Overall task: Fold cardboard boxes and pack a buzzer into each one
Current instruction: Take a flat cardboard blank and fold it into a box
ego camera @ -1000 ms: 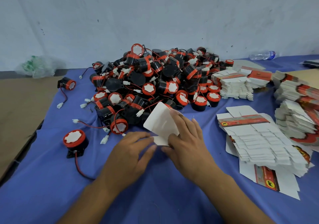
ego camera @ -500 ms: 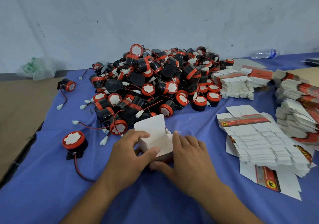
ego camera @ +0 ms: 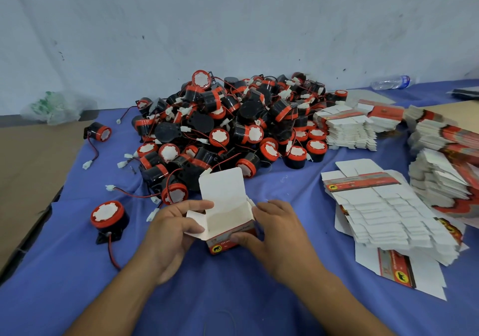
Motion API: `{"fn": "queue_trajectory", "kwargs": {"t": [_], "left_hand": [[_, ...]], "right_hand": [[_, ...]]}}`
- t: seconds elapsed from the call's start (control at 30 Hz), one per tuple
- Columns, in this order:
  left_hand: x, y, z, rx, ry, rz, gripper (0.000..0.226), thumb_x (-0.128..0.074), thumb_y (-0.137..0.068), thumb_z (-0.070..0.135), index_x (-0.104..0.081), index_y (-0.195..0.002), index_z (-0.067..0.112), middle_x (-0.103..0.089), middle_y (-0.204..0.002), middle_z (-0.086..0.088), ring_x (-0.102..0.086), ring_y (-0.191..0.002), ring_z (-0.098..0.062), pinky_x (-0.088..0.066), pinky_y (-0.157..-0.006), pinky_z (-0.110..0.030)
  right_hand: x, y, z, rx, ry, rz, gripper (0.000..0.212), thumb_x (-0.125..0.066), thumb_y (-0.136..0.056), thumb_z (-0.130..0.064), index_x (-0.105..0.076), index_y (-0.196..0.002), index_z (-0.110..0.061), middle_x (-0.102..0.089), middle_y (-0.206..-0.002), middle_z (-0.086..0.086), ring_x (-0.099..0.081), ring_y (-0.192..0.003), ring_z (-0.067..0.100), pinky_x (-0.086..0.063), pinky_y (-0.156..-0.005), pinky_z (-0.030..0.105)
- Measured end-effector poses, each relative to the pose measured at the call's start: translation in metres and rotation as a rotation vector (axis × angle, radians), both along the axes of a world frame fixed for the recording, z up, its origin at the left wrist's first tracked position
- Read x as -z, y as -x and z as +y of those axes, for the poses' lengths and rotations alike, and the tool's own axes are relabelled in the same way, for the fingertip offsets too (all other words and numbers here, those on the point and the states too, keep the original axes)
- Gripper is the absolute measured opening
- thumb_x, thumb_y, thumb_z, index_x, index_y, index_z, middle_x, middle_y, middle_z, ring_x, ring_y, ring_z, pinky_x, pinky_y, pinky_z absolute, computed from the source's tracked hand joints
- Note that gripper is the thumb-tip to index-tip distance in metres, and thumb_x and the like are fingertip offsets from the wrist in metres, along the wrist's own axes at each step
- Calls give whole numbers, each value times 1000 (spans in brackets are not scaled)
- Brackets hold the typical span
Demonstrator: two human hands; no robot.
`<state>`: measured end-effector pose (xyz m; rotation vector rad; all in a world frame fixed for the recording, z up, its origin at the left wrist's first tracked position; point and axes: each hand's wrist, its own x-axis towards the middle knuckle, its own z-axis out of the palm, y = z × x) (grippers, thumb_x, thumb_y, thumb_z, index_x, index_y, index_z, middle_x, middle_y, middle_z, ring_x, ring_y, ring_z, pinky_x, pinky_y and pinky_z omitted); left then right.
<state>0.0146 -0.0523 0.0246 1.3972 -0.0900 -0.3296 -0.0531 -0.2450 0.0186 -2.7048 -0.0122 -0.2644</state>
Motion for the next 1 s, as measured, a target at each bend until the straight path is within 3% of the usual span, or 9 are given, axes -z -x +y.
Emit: {"fn": "queue_trajectory", "kwargs": {"t": [0.2, 0.3, 0.4, 0.5, 0.6, 0.67, 0.8, 0.9, 1.0], "left_hand": [[8, 1, 8, -58, -374, -250, 18, -68, -90, 8, -77, -90, 23, -69, -101, 21, -67, -91, -7, -61, -72, -34], [11, 0, 13, -20, -467, -331, 13, -65, -93, 16, -69, -98, 28, -67, -102, 11, -65, -90, -8, -58, -72, -24], [13, 5, 5, 157, -595, -438, 6, -45, -102, 27, -42, -106, 32, -56, -104, 9, -55, -88, -6, -45, -70, -12], [20, 14, -3, 303, -634, -483, 41, -49, -88, 56, -23, -111, 33, -40, -118, 23, -48, -105, 6, -43, -84, -12], [21, 9, -2, 247, -636, -520, 64, -71, -85, 40, -19, -121, 29, -44, -127, 17, -50, -118, -2, -47, -96, -26], [20, 4, 2, 249, -556, -493, 71, -76, -84, 29, -20, -125, 35, -52, -127, 17, -56, -114, 2, -49, -91, -20], [18, 4, 2, 225, -543, -504, 72, -80, -80, 37, -25, -126, 41, -51, -123, 29, -53, -110, 11, -47, -83, -10], [20, 3, 2, 193, -567, -540, 75, -79, -78, 45, -26, -129, 38, -47, -126, 31, -50, -112, 11, -48, -88, -15], [19, 3, 3, 202, -574, -538, 75, -78, -77, 50, -24, -128, 43, -46, -126, 30, -50, -112, 10, -48, -87, -13]], "right_hand": [[-2, 0, -7, -54, -220, 58, 38, -66, -90, -52, -63, -80, -15, -59, -74, -2, -49, -69, 14, -42, -61, 30], [3, -1, -8, -101, -142, 28, 37, -64, -92, -50, -64, -87, -13, -60, -86, -3, -48, -85, 14, -40, -75, 27], [5, -5, -12, -134, -80, 4, 33, -63, -93, -47, -70, -110, -20, -54, -123, -8, -35, -121, 12, -30, -103, 20], [0, -4, -17, -182, -131, 34, 28, -65, -93, -42, -70, -118, -30, -47, -136, -13, -30, -130, 9, -27, -110, 20], [-8, -1, -22, -322, -171, 102, 18, -63, -93, -26, -75, -104, -17, -57, -126, -10, -44, -120, 9, -38, -103, 27], [-16, -11, -29, -376, -200, 163, 18, -59, -95, -17, -74, -97, -7, -64, -116, 0, -54, -111, 14, -44, -96, 33], [-39, -57, -53, -13, -434, -31, 14, -57, -99, -20, -70, -103, -16, -69, -99, 2, -64, -87, 14, -50, -78, 38], [-36, -106, -58, 92, -311, -93, 34, -62, -98, -29, -60, -119, -2, -64, -113, 22, -61, -101, 37, -51, -88, 48], [-17, -140, -47, 37, -126, -13, 57, -63, -96, -39, -46, -143, -11, -53, -137, 13, -54, -119, 32, -45, -99, 41]]}}
